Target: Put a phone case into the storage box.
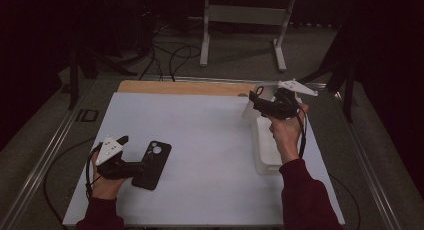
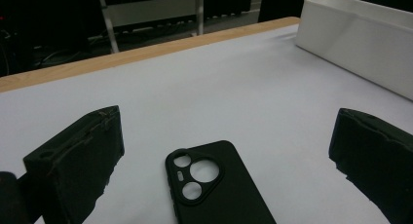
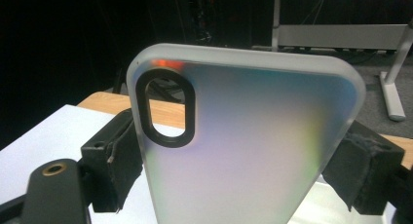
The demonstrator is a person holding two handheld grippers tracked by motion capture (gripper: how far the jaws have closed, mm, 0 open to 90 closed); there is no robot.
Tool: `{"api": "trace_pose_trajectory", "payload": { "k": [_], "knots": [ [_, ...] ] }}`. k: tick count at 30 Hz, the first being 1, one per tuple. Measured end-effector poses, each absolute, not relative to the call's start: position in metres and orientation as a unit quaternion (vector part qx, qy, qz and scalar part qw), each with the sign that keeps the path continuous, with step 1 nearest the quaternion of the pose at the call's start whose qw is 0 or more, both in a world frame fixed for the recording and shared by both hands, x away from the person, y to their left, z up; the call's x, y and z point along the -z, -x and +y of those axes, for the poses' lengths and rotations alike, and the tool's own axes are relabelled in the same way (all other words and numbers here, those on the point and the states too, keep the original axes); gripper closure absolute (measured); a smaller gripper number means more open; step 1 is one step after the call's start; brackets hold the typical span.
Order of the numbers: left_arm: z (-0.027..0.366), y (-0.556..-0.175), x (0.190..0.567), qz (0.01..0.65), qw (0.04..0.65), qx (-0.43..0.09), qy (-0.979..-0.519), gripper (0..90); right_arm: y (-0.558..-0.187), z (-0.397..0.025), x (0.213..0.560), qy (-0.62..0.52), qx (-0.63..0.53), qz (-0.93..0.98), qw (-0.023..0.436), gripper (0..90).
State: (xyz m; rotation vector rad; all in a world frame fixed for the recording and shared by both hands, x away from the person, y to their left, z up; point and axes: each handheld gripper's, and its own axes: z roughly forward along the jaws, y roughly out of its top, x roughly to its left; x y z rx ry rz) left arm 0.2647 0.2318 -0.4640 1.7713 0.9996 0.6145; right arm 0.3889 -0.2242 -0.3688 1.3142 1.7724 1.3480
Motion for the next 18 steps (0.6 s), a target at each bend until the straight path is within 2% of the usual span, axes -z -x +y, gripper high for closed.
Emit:
{"api": "trace_pose_trajectory", "payload": {
  "k": [18],
  "knots": [
    [0.232,-0.265,0.464,0.412,0.486,-0.255,-0.727,0.0,-0.404,-0.235,0.374,-0.515,-0.483,0.647,0.289,16.8]
  ]
}}
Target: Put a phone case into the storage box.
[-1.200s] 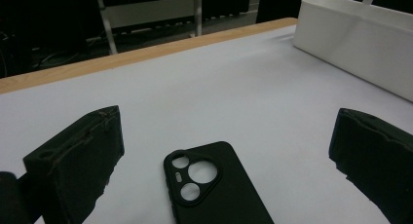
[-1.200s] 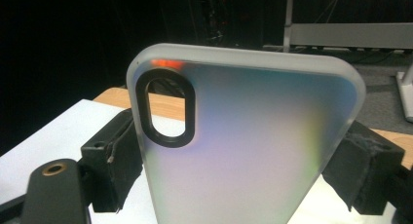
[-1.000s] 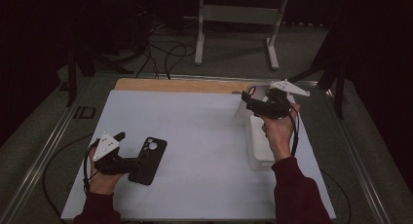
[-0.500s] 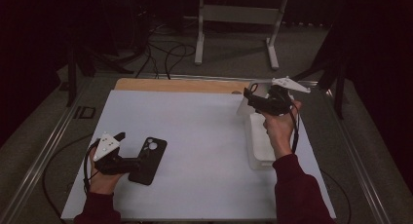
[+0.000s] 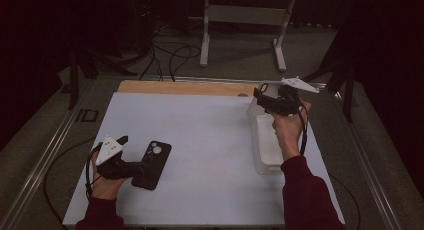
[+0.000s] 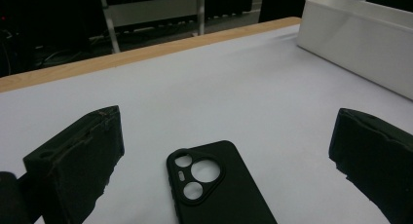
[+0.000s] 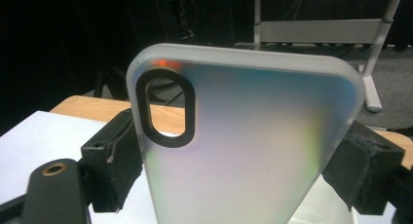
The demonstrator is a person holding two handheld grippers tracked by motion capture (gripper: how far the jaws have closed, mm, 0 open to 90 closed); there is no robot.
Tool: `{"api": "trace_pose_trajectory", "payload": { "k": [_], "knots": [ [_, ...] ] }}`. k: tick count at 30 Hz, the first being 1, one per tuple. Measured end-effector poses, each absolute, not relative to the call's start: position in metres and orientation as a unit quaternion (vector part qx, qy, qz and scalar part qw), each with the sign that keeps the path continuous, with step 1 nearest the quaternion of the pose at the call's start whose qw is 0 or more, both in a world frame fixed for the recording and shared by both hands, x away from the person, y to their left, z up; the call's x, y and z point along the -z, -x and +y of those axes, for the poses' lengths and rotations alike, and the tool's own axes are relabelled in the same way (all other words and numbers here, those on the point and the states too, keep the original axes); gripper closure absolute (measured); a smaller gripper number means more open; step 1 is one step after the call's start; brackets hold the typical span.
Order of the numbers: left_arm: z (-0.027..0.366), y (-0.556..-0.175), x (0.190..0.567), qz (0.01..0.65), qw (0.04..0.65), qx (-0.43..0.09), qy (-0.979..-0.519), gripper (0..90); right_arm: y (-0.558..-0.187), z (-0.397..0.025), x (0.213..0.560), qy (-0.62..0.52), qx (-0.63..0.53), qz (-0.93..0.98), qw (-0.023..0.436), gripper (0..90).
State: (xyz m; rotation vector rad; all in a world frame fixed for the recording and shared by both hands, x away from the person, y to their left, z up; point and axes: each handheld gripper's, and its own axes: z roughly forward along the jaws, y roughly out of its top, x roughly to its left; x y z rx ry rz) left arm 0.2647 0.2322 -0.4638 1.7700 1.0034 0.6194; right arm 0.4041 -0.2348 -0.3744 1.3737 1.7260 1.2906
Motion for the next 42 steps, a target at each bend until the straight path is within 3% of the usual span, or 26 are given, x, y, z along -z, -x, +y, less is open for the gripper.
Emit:
{"api": "trace_pose_trajectory", "payload": {
  "k": [42],
  "knots": [
    [0.233,-0.264,0.463,0.415,0.488,-0.254,-0.724,0.0,-0.430,-0.254,0.386,-0.543,-0.432,0.641,0.327,16.8]
  ]
}}
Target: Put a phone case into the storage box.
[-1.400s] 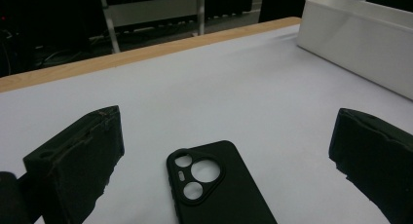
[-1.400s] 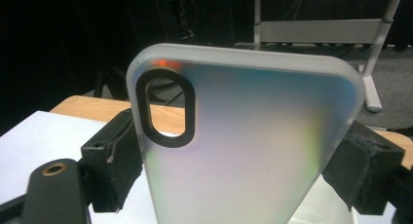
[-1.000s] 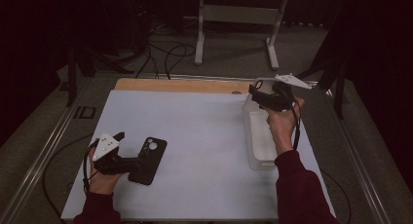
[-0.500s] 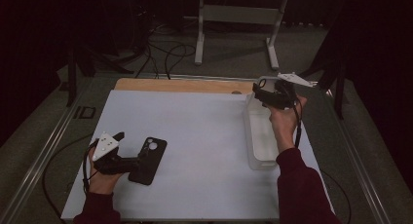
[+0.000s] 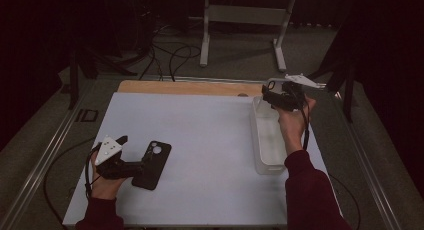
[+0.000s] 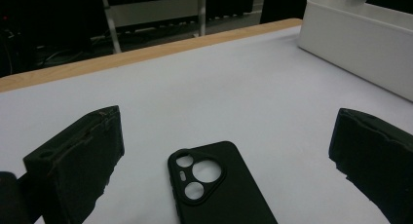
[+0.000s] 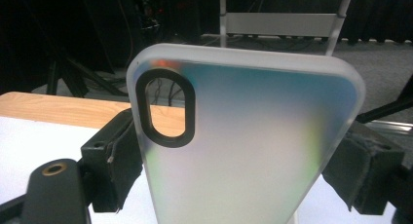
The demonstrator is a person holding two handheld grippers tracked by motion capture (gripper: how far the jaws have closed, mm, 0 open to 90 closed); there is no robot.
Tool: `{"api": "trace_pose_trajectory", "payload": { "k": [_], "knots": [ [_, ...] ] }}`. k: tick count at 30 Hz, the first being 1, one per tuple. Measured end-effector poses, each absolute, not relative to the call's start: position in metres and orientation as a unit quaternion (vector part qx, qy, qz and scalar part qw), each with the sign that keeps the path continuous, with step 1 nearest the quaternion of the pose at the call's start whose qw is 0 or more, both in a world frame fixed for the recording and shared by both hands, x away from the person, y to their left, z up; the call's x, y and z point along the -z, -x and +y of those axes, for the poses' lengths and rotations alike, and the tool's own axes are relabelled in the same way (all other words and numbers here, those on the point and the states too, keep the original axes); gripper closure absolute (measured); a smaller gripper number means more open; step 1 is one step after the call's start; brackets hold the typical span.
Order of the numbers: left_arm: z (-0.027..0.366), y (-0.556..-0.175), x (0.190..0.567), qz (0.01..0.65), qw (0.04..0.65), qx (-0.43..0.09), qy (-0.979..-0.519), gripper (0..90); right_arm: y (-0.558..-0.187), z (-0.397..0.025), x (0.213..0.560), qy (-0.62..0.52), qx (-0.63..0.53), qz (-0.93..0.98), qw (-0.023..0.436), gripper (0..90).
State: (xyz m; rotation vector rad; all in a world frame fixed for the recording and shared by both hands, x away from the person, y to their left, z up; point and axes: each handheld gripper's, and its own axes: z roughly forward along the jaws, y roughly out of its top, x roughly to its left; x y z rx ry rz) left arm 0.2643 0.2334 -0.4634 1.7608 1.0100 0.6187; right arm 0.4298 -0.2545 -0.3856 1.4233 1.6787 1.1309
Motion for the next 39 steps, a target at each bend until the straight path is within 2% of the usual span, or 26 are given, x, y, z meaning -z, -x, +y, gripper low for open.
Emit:
{"api": "trace_pose_trajectory", "payload": {
  "k": [16,39],
  "knots": [
    [0.235,-0.264,0.464,0.418,0.490,-0.254,-0.722,0.0,-0.443,-0.254,0.396,-0.556,-0.407,0.644,0.331,16.7],
    [0.239,-0.264,0.463,0.423,0.495,-0.255,-0.715,0.0,-0.466,-0.247,0.424,-0.583,-0.360,0.659,0.311,16.6]
  ]
}}
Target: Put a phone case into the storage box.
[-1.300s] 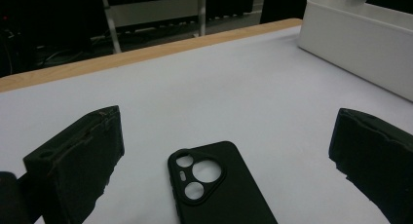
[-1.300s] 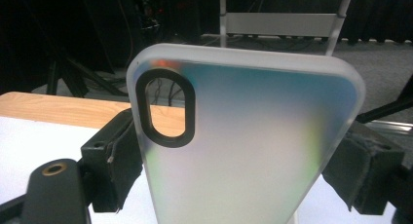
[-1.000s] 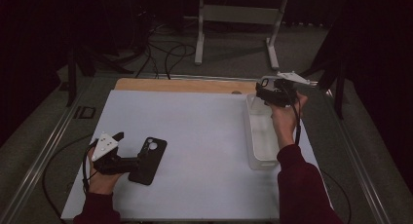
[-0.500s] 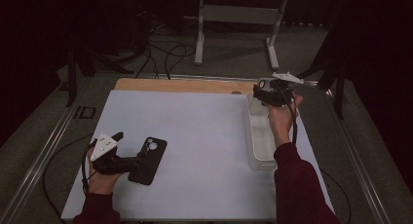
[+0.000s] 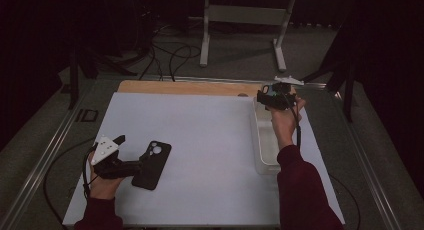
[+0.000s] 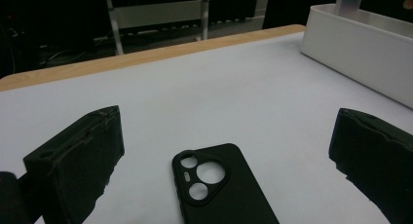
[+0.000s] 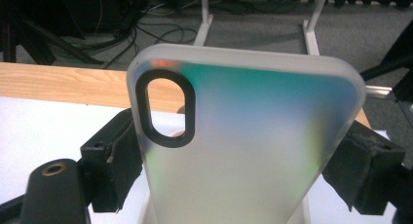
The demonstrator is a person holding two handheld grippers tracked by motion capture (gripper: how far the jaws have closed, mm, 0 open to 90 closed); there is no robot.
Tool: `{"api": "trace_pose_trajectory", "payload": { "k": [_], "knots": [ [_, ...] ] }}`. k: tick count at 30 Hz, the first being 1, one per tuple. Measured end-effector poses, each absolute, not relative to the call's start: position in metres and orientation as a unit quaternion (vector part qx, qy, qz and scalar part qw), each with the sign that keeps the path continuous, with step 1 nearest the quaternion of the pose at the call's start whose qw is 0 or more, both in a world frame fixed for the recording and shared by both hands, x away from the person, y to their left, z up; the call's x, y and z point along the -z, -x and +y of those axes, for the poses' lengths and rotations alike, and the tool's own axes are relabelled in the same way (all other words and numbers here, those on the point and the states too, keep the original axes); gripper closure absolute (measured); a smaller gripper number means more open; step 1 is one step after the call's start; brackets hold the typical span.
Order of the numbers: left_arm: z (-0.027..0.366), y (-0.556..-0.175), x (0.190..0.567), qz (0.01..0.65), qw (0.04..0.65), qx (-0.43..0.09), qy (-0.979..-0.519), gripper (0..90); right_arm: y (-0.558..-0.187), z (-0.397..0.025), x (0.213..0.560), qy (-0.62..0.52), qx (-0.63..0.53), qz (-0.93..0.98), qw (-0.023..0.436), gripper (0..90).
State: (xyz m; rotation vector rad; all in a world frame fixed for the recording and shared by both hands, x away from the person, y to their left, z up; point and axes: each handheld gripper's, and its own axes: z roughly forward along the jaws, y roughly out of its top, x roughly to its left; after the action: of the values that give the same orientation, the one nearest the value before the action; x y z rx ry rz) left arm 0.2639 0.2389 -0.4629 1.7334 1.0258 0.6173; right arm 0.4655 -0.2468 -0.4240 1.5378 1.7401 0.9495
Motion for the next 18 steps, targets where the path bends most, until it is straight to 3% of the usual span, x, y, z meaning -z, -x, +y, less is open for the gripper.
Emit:
{"api": "trace_pose_trajectory", "payload": {
  "k": [18],
  "knots": [
    [0.241,-0.264,0.463,0.424,0.494,-0.256,-0.714,0.0,-0.476,-0.243,0.440,-0.592,-0.334,0.669,0.299,16.4]
  ]
}}
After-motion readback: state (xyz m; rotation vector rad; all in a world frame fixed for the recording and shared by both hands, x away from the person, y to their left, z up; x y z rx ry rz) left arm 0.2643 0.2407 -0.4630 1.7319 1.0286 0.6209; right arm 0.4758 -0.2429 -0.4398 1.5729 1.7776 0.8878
